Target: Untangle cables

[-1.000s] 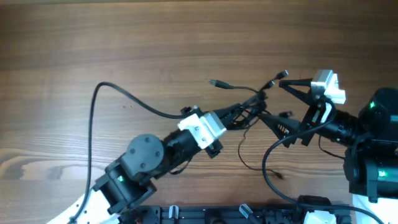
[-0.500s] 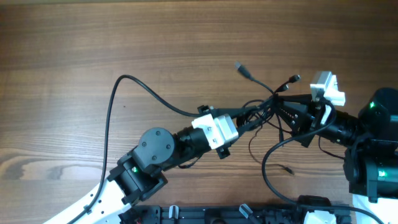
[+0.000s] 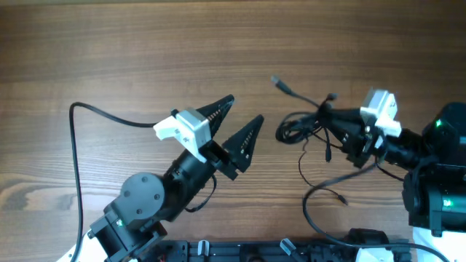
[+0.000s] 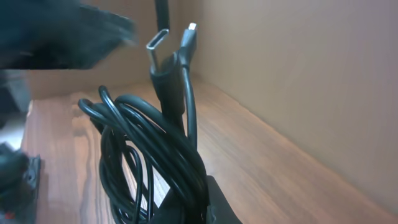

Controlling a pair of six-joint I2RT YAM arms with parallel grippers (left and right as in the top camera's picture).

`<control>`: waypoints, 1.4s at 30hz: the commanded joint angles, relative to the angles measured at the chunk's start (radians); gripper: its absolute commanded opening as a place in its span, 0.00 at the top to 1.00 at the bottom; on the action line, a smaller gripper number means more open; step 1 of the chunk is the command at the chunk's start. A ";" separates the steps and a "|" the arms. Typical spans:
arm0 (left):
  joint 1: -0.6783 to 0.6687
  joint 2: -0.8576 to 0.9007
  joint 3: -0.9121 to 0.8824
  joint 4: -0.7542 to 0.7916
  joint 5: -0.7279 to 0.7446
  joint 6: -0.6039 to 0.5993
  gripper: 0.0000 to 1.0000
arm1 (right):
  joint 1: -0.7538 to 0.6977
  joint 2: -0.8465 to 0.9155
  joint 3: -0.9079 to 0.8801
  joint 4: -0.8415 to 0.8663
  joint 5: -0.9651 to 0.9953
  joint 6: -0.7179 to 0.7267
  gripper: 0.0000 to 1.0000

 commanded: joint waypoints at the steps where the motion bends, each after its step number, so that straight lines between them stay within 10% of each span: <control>1: -0.004 0.012 0.017 -0.038 0.104 -0.034 0.23 | -0.003 -0.007 0.005 0.009 -0.129 -0.134 0.96; 12: -0.004 0.104 0.017 -0.053 0.492 -0.027 0.39 | -0.003 -0.007 0.005 0.009 -0.226 -0.195 0.96; 27: -0.004 0.149 0.017 -0.093 0.531 -0.042 0.50 | -0.003 -0.007 0.005 0.011 -0.287 -0.218 0.96; 34: -0.004 0.251 0.017 -0.093 0.888 -0.043 0.74 | -0.003 -0.005 0.005 0.043 -0.287 -0.214 0.96; 42: -0.004 0.339 0.017 0.030 0.873 -0.042 0.91 | -0.003 0.001 0.005 0.042 -0.287 -0.187 0.96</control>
